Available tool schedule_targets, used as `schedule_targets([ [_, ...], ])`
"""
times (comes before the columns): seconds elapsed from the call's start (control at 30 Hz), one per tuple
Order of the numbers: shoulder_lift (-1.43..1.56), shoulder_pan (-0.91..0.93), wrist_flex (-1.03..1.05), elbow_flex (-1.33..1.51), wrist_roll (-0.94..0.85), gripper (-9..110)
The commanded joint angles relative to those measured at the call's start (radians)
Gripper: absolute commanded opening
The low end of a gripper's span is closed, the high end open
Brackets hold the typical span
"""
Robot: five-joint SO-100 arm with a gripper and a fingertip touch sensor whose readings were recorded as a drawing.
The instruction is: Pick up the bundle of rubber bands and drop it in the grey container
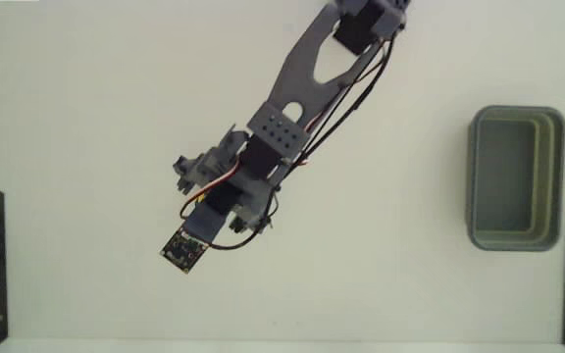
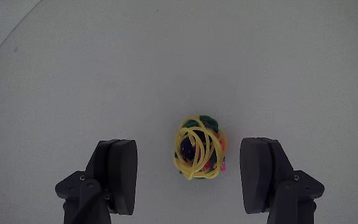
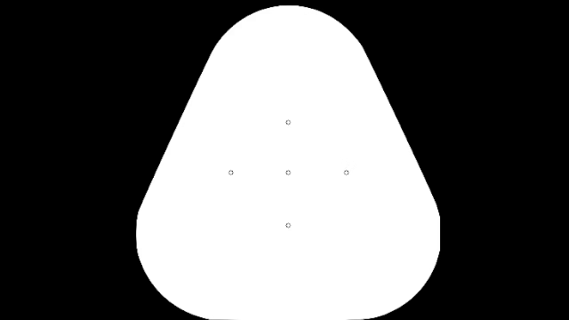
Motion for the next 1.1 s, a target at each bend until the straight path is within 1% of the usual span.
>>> schedule_targets([
  [0.0, 0.014, 0.025, 0.019, -0.078, 0.005, 110],
  [0.8, -0.002, 0.025, 0.023, -0.099, 0.005, 110],
  [1.07, 0.004, 0.025, -0.010, -0.060, 0.005, 110],
])
